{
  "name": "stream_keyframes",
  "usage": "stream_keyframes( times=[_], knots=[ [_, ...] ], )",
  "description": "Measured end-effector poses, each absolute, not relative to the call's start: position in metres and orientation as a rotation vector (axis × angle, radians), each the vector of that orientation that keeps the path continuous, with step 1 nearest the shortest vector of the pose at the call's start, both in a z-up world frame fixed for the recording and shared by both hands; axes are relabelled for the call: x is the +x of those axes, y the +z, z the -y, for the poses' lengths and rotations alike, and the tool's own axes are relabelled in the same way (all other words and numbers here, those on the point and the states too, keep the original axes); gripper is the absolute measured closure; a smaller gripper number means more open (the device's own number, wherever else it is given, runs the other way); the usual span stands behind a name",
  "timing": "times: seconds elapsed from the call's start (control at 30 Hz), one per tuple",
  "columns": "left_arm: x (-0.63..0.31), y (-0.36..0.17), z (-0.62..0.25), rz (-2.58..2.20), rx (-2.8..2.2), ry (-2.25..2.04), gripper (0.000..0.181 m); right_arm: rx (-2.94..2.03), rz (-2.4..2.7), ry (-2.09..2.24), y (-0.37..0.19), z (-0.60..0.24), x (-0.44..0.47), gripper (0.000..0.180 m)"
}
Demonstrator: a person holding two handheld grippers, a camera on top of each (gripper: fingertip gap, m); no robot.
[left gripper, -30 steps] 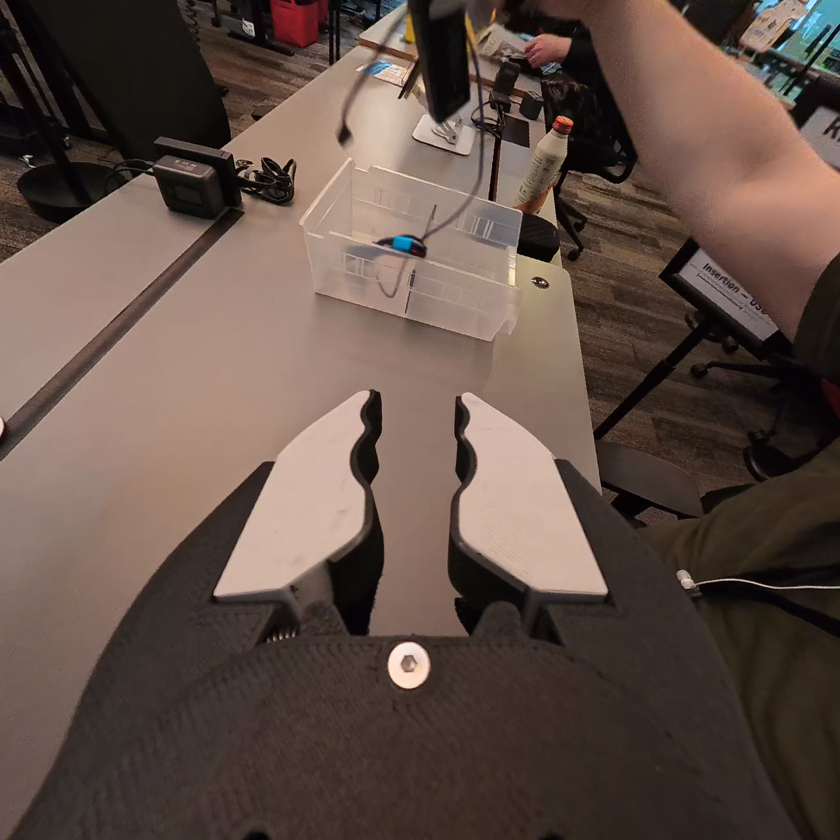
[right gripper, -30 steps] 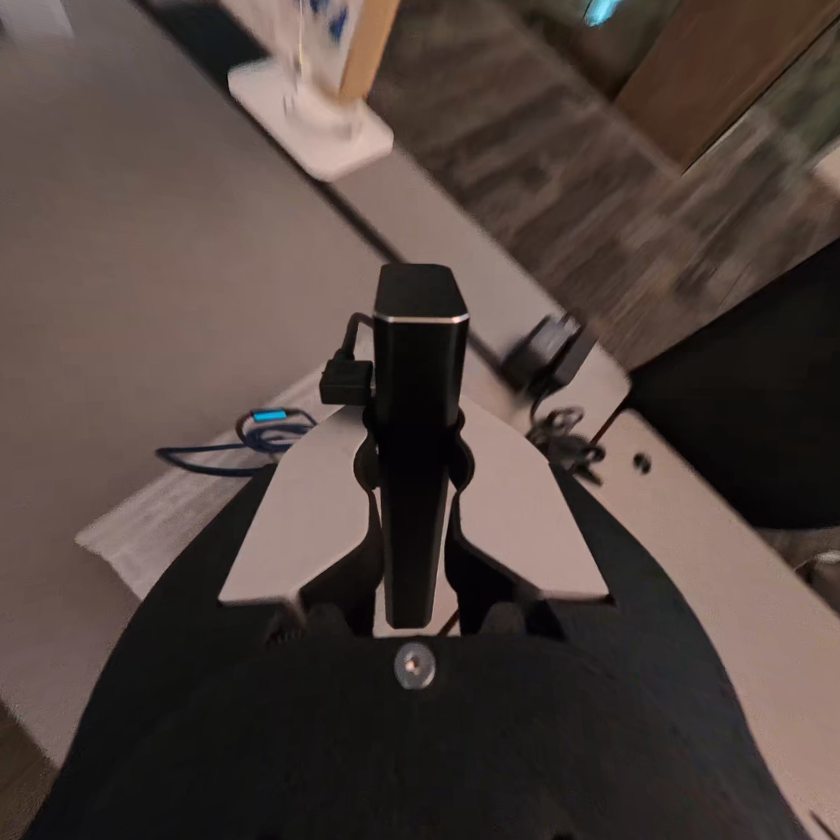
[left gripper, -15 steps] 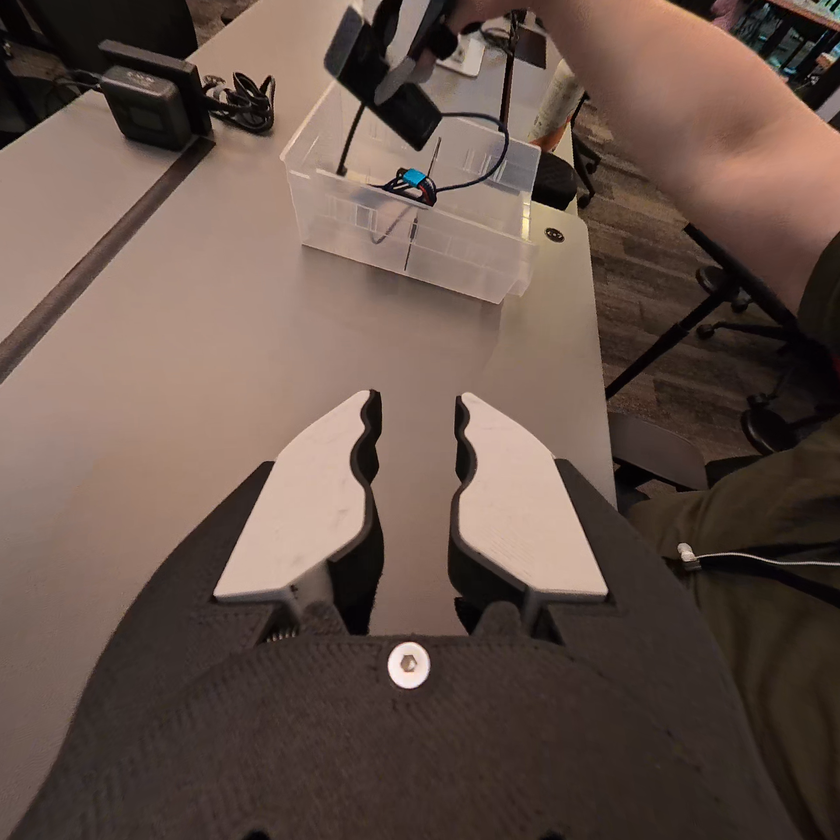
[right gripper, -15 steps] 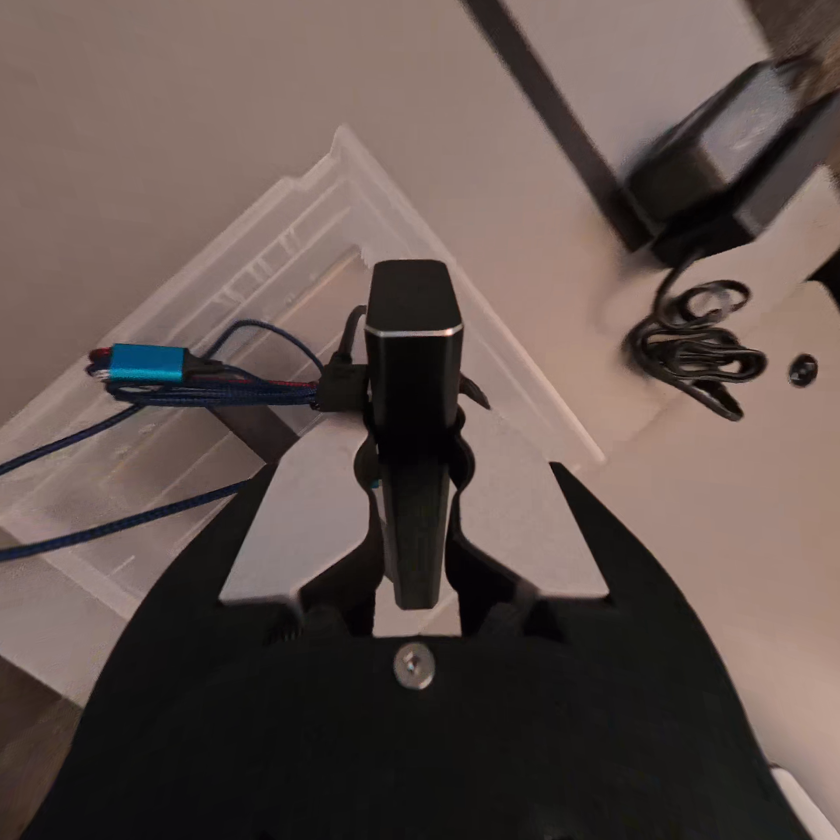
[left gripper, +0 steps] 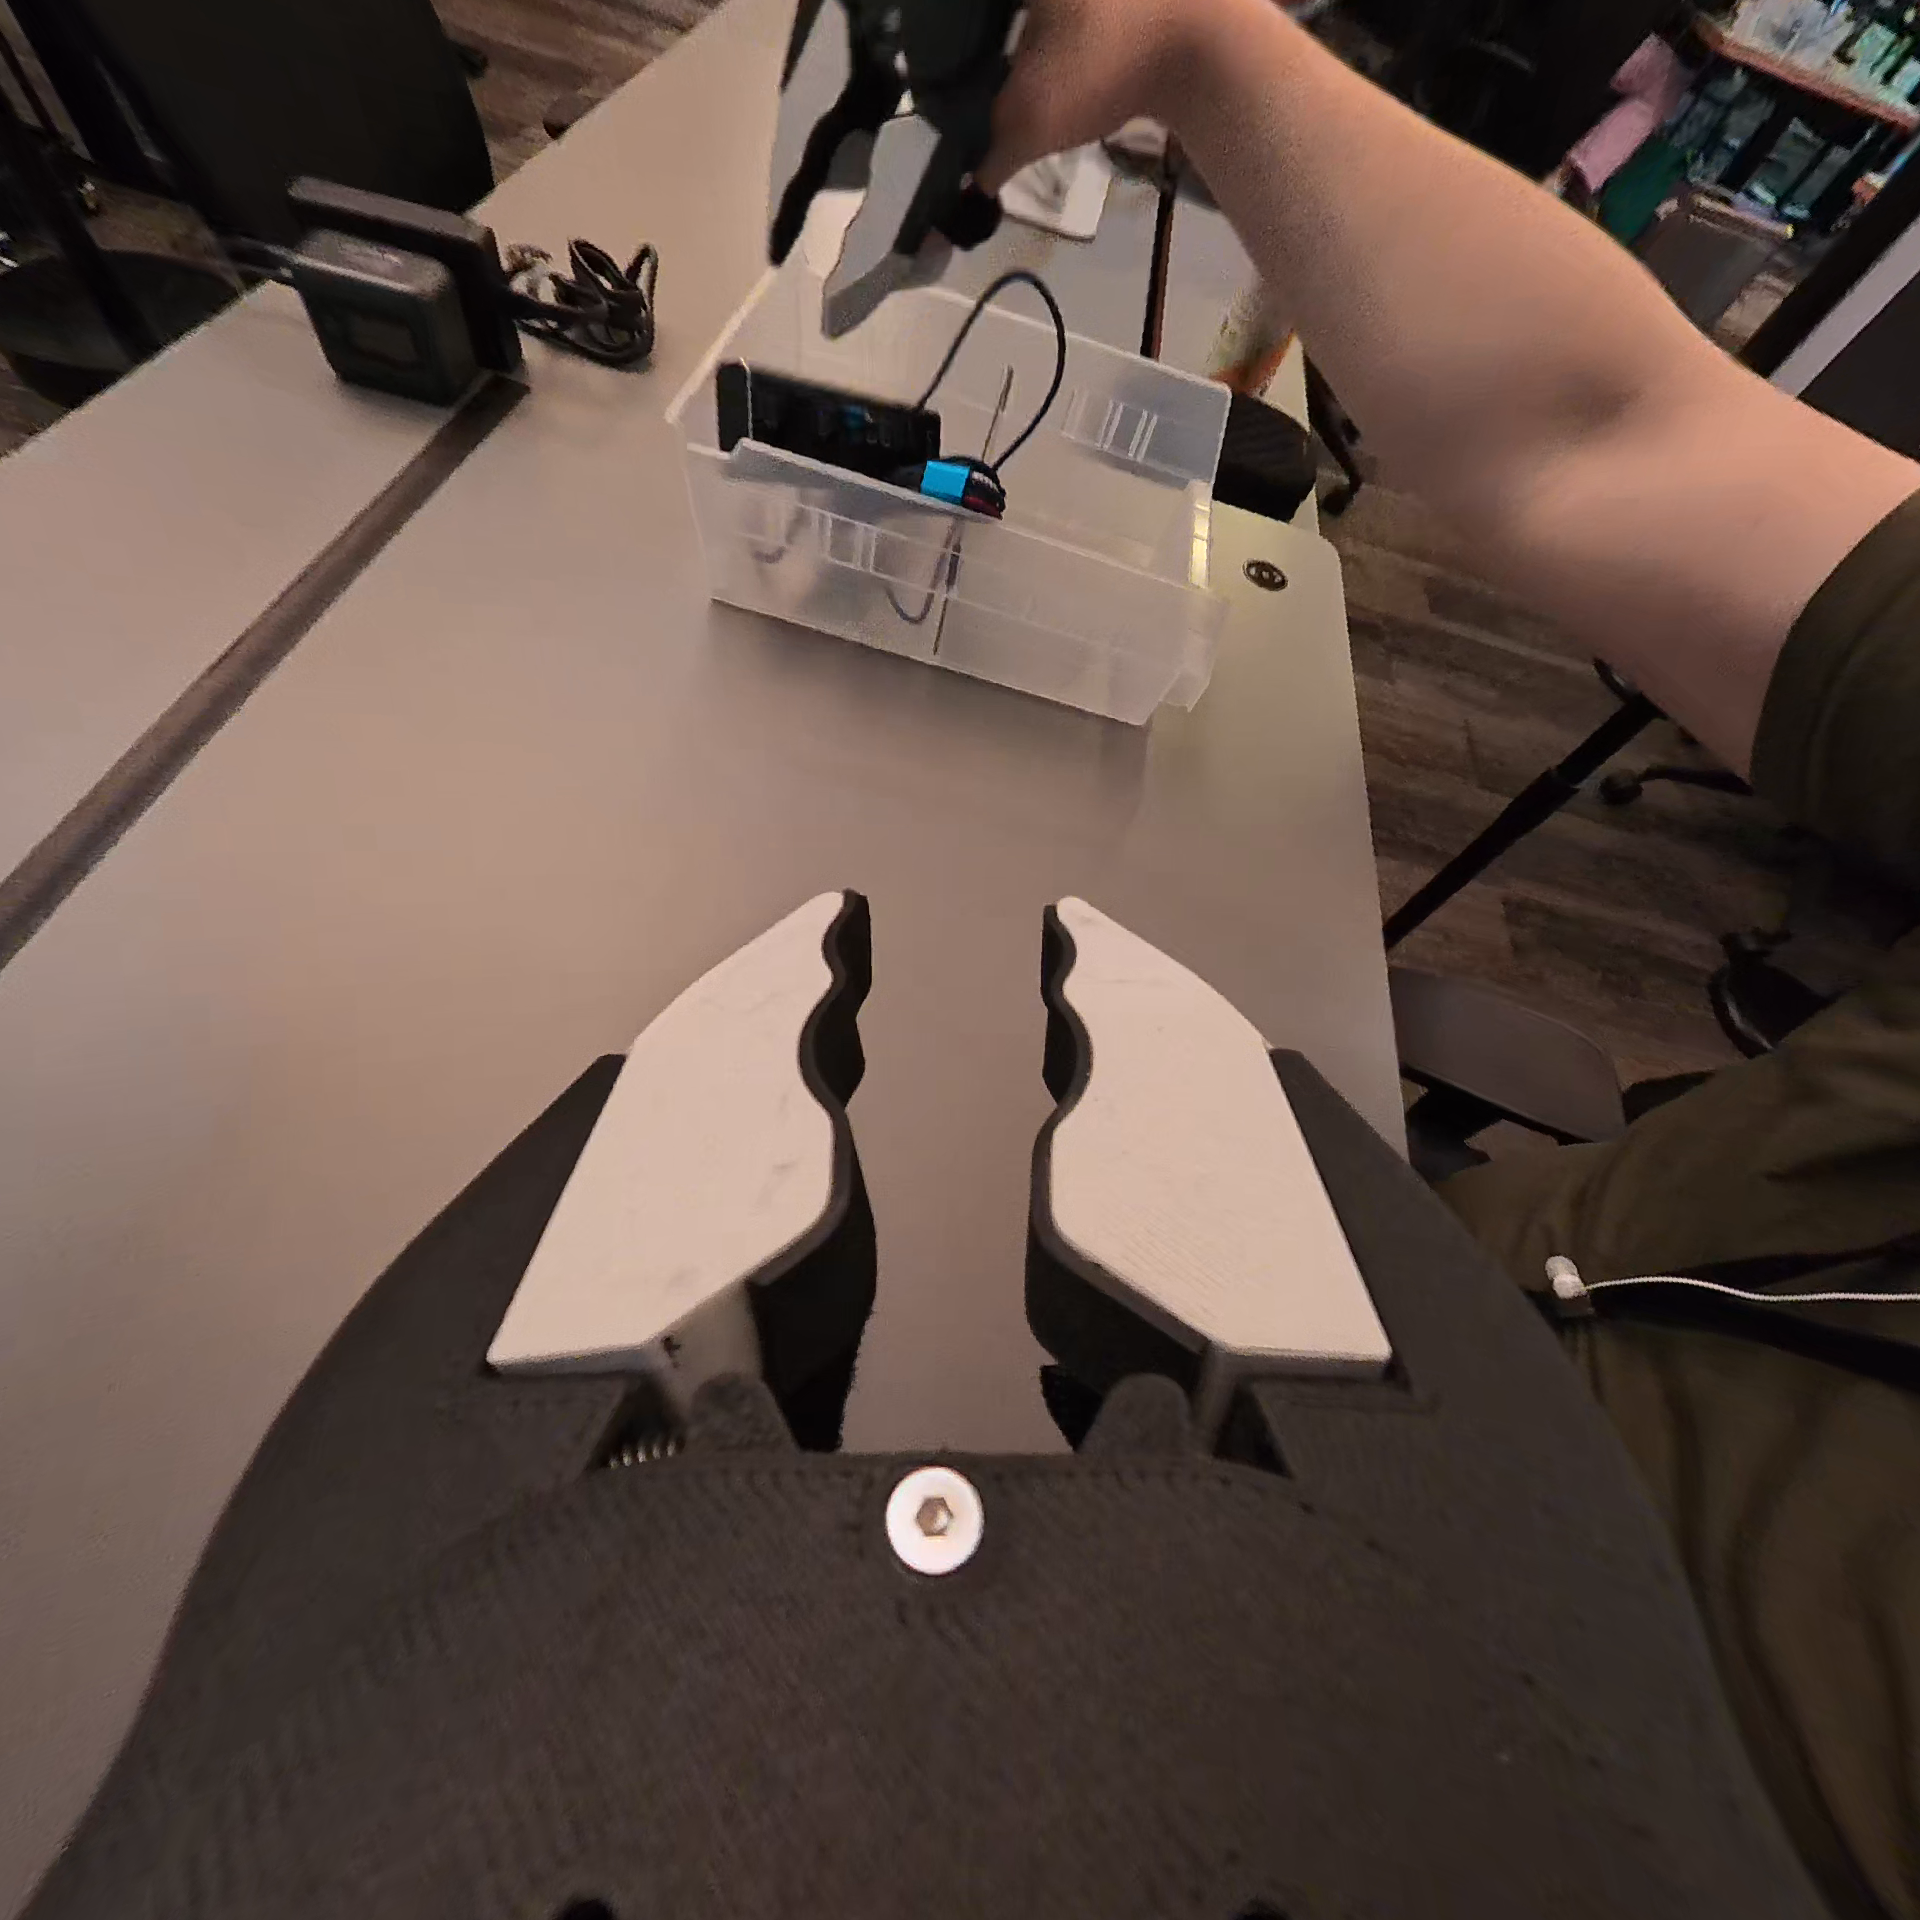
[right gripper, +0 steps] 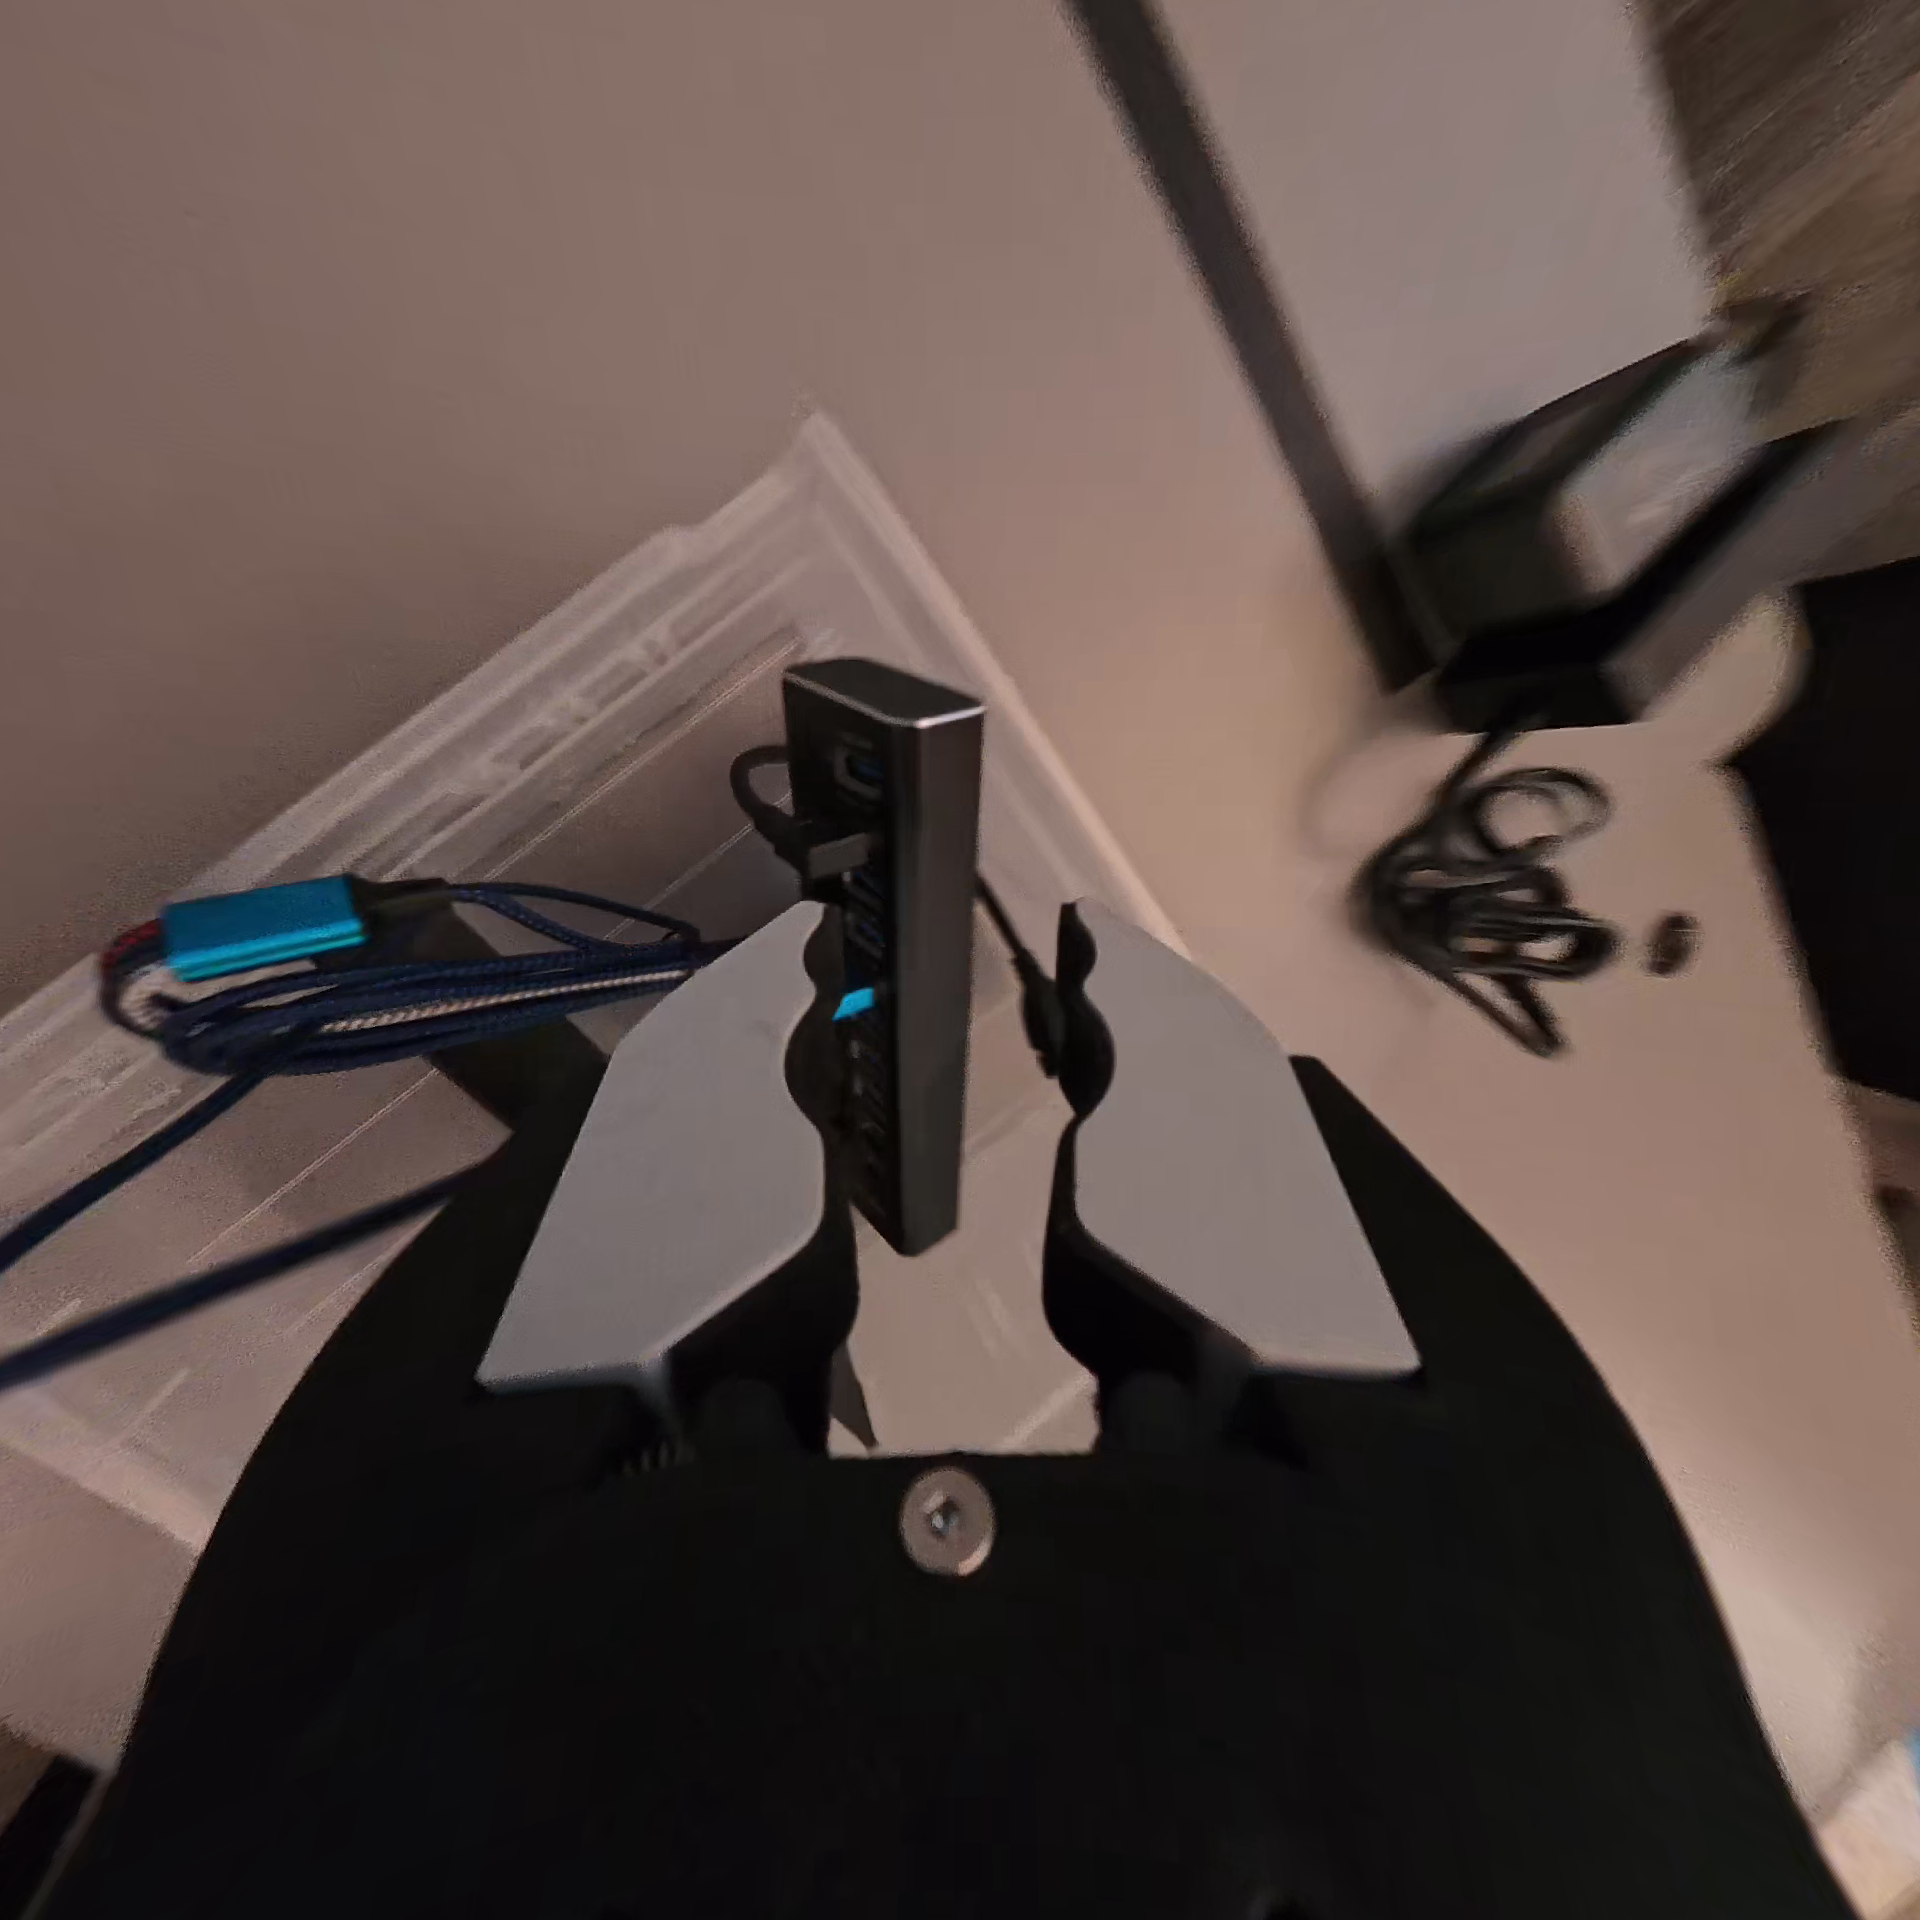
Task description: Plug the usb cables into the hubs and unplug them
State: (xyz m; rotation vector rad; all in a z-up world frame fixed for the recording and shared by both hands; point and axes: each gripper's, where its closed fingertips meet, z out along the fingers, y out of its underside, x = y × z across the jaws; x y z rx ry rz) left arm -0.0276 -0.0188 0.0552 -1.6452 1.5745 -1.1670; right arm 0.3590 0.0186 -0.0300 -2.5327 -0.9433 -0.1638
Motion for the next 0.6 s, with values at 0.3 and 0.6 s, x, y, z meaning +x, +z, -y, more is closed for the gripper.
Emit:
stream_keyframes(
  times=[0.3,0.6],
  knots=[
    [-0.040,0.077,-0.014,-1.352,-1.623,-1.071,0.150,-1.503,0.454,-0.511,0.227,0.024,0.249,0.146],
    [-0.104,0.114,-0.045,-1.076,-1.584,-0.799,0.149,-1.149,0.497,-0.033,0.234,0.049,0.050,0.149]
  ],
)
